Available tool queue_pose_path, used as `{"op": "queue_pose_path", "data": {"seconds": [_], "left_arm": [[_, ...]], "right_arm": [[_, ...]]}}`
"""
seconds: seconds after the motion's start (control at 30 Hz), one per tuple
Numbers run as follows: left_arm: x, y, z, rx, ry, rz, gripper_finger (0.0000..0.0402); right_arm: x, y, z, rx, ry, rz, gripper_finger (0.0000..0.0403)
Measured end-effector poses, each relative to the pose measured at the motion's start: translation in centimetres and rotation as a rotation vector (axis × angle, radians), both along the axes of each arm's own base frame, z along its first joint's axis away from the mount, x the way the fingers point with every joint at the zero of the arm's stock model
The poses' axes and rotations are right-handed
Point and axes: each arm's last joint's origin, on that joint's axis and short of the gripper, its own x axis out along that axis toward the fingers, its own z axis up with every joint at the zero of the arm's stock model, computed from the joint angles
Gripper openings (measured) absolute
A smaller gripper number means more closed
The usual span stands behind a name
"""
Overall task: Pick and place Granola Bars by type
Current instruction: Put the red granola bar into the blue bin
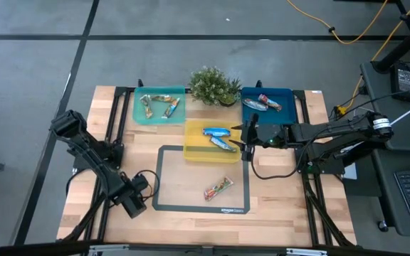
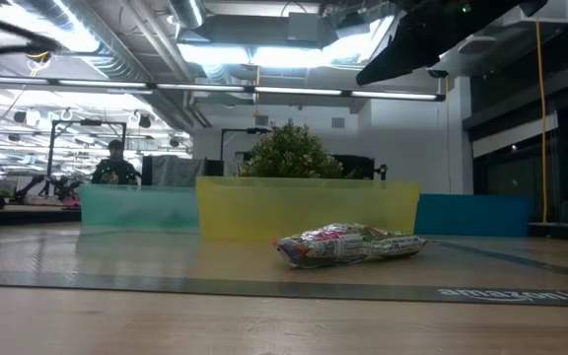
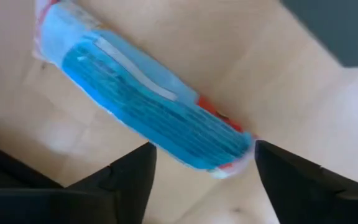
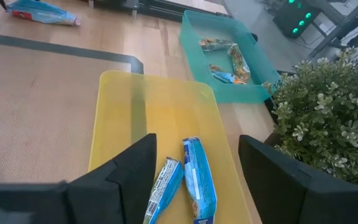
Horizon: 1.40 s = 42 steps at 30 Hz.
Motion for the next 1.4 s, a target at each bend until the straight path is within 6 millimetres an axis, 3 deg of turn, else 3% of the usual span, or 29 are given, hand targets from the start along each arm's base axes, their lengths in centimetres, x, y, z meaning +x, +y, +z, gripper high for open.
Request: {"op": "queue_pose_path", "data": {"seconds": [0.2, 0.43, 0.67, 1.0, 1.13, 1.4], "left_arm": [[-0.7, 1.2, -1.4, 0.048, 0.041, 0.015, 0.0281], [-1.0, 1.6, -2.0, 0.045, 0.034, 0.024, 0.0258], [-0.7, 1.7, -2.1, 0.04, 0.022, 0.018, 0.0195], [-0.6, 1.8, -2.1, 0.061, 0.011, 0.017, 0.0059], [-0.6, 1.9, -1.4, 0.122, 0.036, 0.012, 0.003], [0.9, 1.4, 2.8, 0.309, -0.08, -0.053, 0.0026]], "right_arm": [[0.0, 0.0, 0.0, -0.002, 0.001, 0.001, 0.0229], [0.0, 0.0, 0.0, -0.014, 0.005, 0.007, 0.0229], [0.0, 0.0, 0.0, -0.013, 0.004, 0.007, 0.0229], [0.0, 0.0, 0.0, -0.01, -0.002, 0.006, 0.0229], [0.0, 0.0, 0.0, -0.01, -0.002, 0.006, 0.0229], [0.3, 0.0, -0.2, 0.01, -0.007, -0.004, 0.0229]]}}
